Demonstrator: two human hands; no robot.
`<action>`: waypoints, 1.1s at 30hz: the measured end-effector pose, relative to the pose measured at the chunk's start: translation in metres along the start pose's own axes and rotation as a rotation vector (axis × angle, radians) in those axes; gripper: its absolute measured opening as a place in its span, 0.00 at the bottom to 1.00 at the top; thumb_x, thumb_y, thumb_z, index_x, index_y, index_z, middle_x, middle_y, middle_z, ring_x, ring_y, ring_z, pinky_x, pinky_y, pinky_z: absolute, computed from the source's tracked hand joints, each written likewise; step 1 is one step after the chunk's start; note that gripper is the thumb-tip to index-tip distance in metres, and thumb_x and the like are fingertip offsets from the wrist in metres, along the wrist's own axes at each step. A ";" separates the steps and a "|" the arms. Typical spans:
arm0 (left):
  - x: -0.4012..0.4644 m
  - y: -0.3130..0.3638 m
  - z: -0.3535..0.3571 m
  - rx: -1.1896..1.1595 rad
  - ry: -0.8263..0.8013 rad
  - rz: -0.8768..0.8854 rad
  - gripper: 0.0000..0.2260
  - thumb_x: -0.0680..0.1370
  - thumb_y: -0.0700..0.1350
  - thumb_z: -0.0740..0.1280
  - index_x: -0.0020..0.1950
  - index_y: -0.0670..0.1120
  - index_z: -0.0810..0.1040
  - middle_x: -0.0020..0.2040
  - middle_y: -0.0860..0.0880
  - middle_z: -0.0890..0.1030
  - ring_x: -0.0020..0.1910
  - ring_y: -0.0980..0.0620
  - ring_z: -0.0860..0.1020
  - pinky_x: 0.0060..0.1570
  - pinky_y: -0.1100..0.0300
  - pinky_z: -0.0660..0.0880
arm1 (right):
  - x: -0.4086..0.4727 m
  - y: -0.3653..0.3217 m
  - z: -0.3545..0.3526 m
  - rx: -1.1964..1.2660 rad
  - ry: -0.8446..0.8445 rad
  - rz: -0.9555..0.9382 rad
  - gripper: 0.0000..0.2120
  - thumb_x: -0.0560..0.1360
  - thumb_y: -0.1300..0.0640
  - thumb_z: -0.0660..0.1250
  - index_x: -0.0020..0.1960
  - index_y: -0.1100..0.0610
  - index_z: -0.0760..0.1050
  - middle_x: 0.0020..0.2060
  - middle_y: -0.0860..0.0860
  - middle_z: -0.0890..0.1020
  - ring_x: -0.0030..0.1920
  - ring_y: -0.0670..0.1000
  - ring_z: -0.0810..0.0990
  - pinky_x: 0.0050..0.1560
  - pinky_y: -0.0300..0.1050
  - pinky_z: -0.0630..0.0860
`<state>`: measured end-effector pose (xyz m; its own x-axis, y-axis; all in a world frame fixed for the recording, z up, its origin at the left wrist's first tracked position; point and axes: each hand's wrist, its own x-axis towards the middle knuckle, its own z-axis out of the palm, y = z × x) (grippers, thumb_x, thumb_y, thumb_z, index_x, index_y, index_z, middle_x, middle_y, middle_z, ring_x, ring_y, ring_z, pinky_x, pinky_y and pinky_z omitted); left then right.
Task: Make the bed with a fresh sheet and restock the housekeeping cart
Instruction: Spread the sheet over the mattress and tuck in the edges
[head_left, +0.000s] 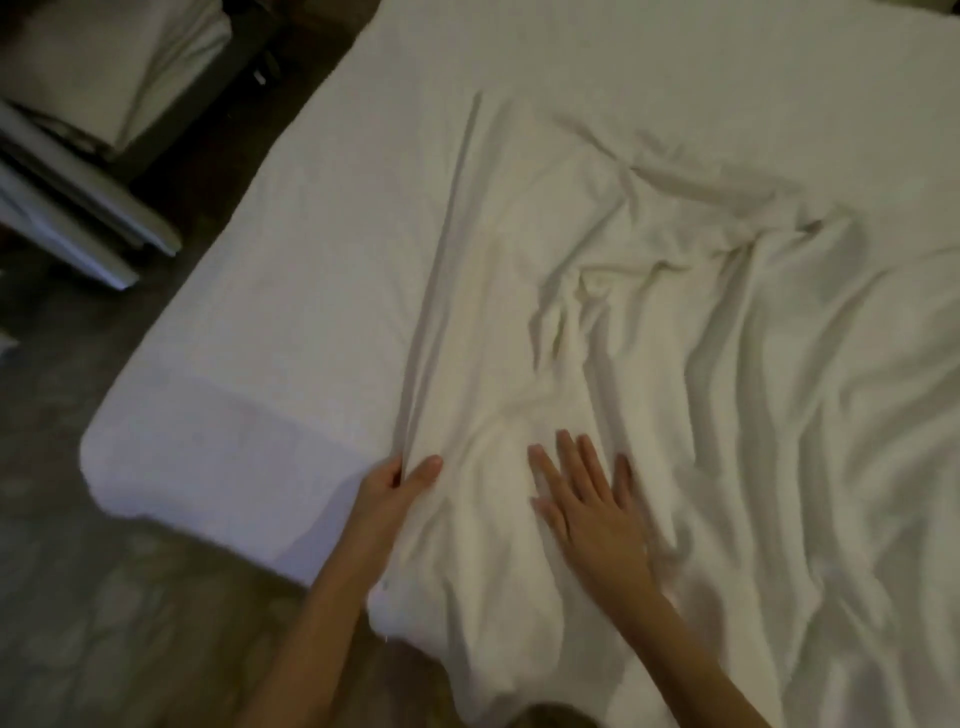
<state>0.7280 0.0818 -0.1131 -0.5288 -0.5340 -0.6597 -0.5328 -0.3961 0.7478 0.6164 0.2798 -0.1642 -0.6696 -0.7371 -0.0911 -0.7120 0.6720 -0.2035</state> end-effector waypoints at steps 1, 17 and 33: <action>-0.017 -0.016 -0.003 0.001 0.036 -0.013 0.12 0.74 0.52 0.71 0.53 0.47 0.80 0.49 0.49 0.84 0.50 0.50 0.82 0.55 0.53 0.77 | -0.030 0.002 0.003 -0.007 -0.011 -0.016 0.24 0.82 0.42 0.41 0.77 0.45 0.51 0.74 0.53 0.60 0.74 0.54 0.57 0.70 0.60 0.54; -0.105 -0.160 -0.046 0.029 0.192 0.220 0.06 0.79 0.46 0.64 0.51 0.44 0.77 0.48 0.46 0.79 0.49 0.49 0.77 0.52 0.55 0.74 | -0.179 -0.035 0.055 -0.113 0.146 -0.215 0.26 0.80 0.39 0.46 0.75 0.45 0.56 0.75 0.54 0.61 0.74 0.59 0.57 0.68 0.71 0.50; -0.085 -0.229 -0.059 0.104 0.363 0.745 0.04 0.82 0.42 0.57 0.52 0.42 0.65 0.39 0.51 0.69 0.36 0.57 0.69 0.35 0.63 0.67 | -0.201 -0.040 0.137 -0.300 0.625 -0.330 0.32 0.71 0.37 0.59 0.72 0.49 0.63 0.71 0.56 0.67 0.72 0.56 0.62 0.67 0.70 0.55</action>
<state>0.9339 0.1741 -0.2238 -0.5310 -0.8433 0.0831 -0.1956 0.2174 0.9563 0.8083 0.3914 -0.2710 -0.3438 -0.7856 0.5144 -0.8631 0.4802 0.1565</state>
